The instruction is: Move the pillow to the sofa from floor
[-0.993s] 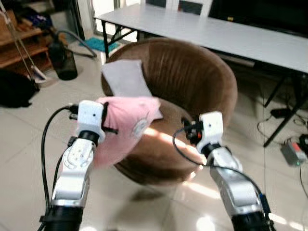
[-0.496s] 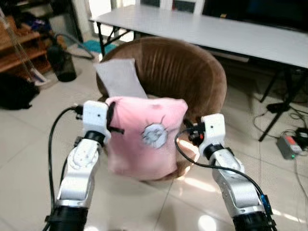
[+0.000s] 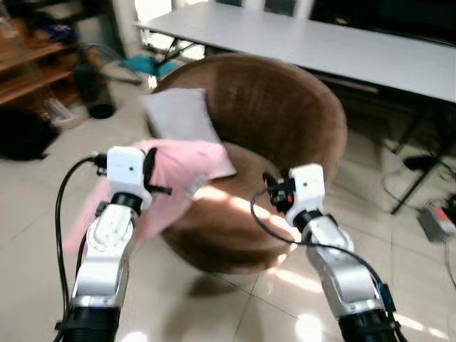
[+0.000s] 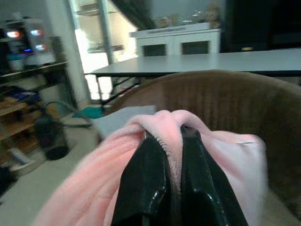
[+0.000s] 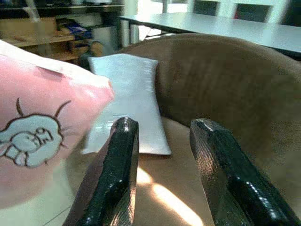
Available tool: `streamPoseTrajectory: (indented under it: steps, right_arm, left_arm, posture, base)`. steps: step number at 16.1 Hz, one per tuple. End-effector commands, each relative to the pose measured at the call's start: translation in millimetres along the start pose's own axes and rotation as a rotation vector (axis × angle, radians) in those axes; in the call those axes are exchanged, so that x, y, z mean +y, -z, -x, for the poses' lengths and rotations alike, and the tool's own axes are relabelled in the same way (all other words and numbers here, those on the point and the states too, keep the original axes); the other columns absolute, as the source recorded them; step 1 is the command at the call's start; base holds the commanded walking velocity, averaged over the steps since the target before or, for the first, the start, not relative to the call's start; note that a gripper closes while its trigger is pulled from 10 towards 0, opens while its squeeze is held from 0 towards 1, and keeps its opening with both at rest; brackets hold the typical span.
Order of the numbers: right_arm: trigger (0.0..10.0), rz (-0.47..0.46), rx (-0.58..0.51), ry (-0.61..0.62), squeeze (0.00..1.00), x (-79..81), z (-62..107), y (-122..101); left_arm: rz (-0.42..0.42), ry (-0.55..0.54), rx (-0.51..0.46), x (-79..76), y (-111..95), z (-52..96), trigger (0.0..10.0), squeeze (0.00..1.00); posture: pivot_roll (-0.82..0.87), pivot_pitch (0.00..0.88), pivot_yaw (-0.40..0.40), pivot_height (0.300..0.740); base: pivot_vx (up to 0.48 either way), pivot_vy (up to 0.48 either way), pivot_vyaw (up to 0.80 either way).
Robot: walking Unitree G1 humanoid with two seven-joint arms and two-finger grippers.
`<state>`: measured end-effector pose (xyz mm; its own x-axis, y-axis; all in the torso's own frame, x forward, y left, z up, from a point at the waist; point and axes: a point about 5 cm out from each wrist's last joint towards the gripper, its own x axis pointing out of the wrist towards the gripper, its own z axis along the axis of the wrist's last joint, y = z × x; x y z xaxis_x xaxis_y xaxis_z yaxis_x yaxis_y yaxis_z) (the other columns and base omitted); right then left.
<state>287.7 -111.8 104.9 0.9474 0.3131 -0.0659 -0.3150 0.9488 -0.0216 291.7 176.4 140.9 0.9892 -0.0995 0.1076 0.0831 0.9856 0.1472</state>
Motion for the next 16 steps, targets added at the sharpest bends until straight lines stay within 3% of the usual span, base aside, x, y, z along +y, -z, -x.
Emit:
streamPoseTrajectory:
  steps: [1, 4, 9, 14, 16]
  right_arm:
    - [10.0, -0.001, 0.011, 0.03, 0.0, -7.6, 2.4, 3.6]
    - [10.0, -0.009, 0.013, 0.033, 0.0, -6.6, 2.3, 5.2]
    - [10.0, -0.009, 0.016, 0.03, 0.0, -6.2, 2.7, 6.8]
    - [10.0, -0.004, 0.008, 0.015, 0.0, -4.2, 2.9, 6.6]
    - [10.0, 0.063, 0.017, -0.015, 0.0, -1.4, 3.3, 7.8]
  left_arm:
    - [0.003, 0.052, -0.056, -10.7, -12.1, -4.1, 10.0, 0.0]
    - [-0.001, 0.061, -0.054, -10.4, -11.4, -4.1, 10.0, 0.0]
    - [-0.005, 0.072, -0.05, -12.2, -10.1, -3.5, 10.0, 0.0]
    - [-0.009, 0.079, -0.044, -12.7, -9.1, -3.4, 10.0, 0.0]
    - [-0.011, 0.076, -0.043, -12.5, -8.7, -2.9, 10.0, 0.0]
  posture:
    - [0.05, 0.0, -0.031, 0.74]
    - [0.05, 0.0, -0.027, 0.74]
    - [0.05, 0.0, -0.027, 0.74]
    - [0.06, 0.0, -0.026, 0.74]
    - [0.06, 0.0, -0.027, 0.74]
  base:
    - [0.371, 0.0, 0.0]
    - [0.372, 0.0, 0.0]
    - [0.371, 0.0, -0.8]
    - [0.371, 0.0, 0.0]
    - [0.369, 0.0, 0.0]
